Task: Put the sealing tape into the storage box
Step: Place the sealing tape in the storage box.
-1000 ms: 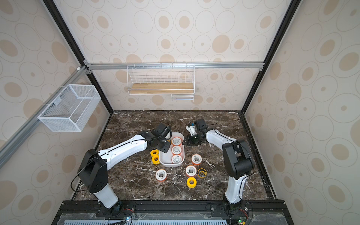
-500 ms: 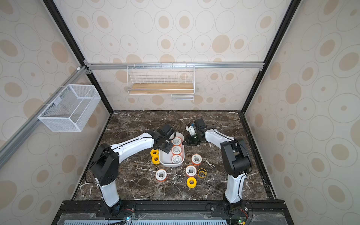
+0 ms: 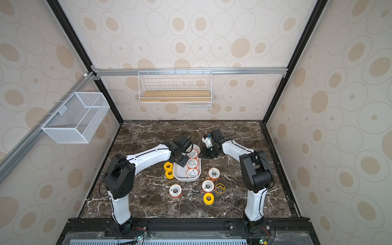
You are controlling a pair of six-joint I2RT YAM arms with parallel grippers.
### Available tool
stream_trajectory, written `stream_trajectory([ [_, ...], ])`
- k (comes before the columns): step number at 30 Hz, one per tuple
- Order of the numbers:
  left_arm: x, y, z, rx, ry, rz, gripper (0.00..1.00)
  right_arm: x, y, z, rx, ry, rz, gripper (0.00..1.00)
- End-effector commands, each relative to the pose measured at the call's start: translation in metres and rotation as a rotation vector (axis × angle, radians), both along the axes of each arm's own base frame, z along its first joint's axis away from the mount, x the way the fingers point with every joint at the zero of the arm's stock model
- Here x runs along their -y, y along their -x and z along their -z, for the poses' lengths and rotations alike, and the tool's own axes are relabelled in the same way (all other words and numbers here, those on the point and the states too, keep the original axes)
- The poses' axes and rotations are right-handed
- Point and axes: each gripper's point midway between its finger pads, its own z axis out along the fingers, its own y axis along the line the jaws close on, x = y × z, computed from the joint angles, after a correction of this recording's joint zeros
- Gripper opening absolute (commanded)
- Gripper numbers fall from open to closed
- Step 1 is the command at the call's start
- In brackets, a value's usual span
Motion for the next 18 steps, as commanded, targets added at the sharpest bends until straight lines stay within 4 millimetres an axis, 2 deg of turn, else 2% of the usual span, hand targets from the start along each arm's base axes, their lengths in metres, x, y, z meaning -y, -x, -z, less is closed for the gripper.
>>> stream_trajectory([
  [1,-0.002,-0.013,-0.005,0.023,-0.025,-0.002,0.6,0.0,0.001,0.003,-0.017,0.021,0.004,0.29],
  [18,0.002,-0.021,0.012,0.006,-0.062,-0.009,0.65,0.001,0.002,0.006,-0.019,0.029,-0.001,0.3],
])
